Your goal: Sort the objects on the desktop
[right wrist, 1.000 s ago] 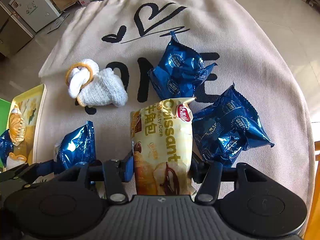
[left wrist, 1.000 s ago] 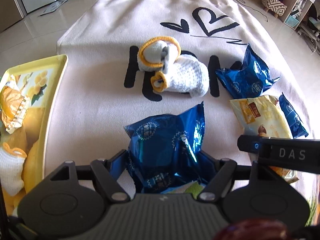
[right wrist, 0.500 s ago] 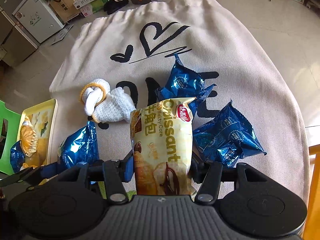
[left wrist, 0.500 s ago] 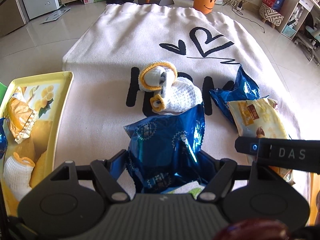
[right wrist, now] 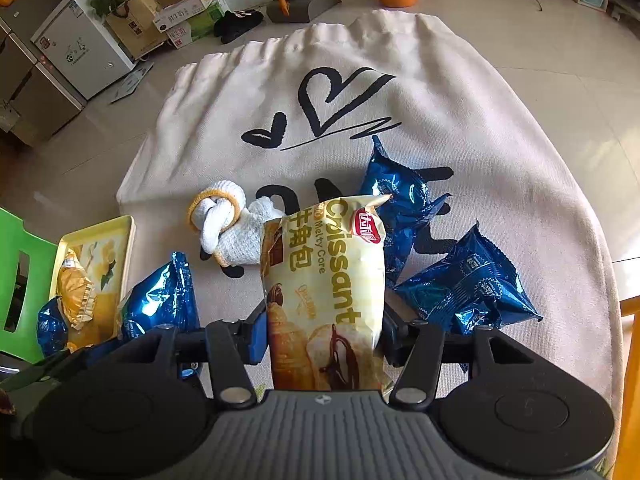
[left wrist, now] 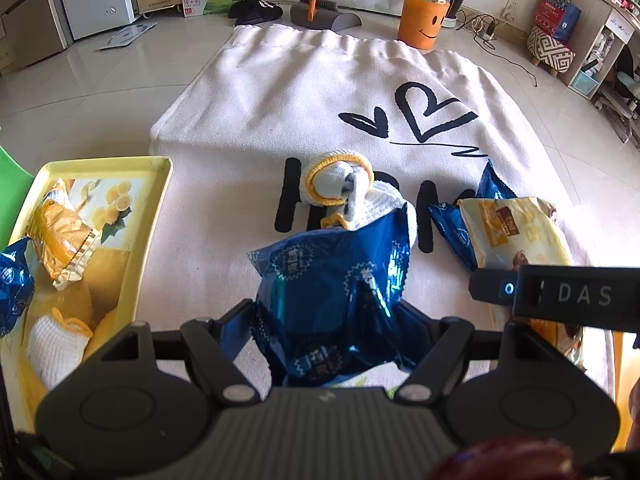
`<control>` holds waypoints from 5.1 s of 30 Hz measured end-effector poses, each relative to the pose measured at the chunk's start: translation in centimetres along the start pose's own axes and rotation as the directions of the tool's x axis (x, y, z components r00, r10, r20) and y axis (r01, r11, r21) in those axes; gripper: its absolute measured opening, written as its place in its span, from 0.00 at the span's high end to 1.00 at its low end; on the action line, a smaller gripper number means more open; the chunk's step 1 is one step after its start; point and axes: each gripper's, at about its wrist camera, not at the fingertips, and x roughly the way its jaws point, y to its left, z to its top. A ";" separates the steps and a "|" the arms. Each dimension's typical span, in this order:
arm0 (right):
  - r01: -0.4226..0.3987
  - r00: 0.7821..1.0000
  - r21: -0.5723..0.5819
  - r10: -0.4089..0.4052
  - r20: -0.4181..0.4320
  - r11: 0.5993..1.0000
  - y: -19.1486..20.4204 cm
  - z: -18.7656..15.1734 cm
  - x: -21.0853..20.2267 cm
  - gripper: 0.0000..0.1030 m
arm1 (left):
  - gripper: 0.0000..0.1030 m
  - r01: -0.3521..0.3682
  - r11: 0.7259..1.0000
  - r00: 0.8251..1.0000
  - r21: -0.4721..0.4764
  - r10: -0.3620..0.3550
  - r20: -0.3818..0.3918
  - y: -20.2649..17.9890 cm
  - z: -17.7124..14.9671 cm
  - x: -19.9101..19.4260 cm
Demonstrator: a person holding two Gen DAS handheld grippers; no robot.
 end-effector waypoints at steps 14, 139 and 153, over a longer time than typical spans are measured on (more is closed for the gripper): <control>-0.043 0.999 0.002 0.043 0.030 0.999 2.4 1.0 -1.1 0.47 | 0.28 -0.041 0.998 0.998 -0.054 0.043 0.053 2.4 1.3 -1.5; 0.101 0.994 0.247 -0.108 0.017 0.964 -6.4 2.2 -2.0 0.26 | 0.02 0.037 0.974 0.999 -0.224 -0.036 0.008 1.8 6.5 0.9; 0.080 0.997 0.308 -0.082 -0.006 0.948 -10.2 2.0 -2.0 0.26 | 0.02 -0.002 0.949 1.000 -0.315 0.007 0.015 0.7 8.9 6.5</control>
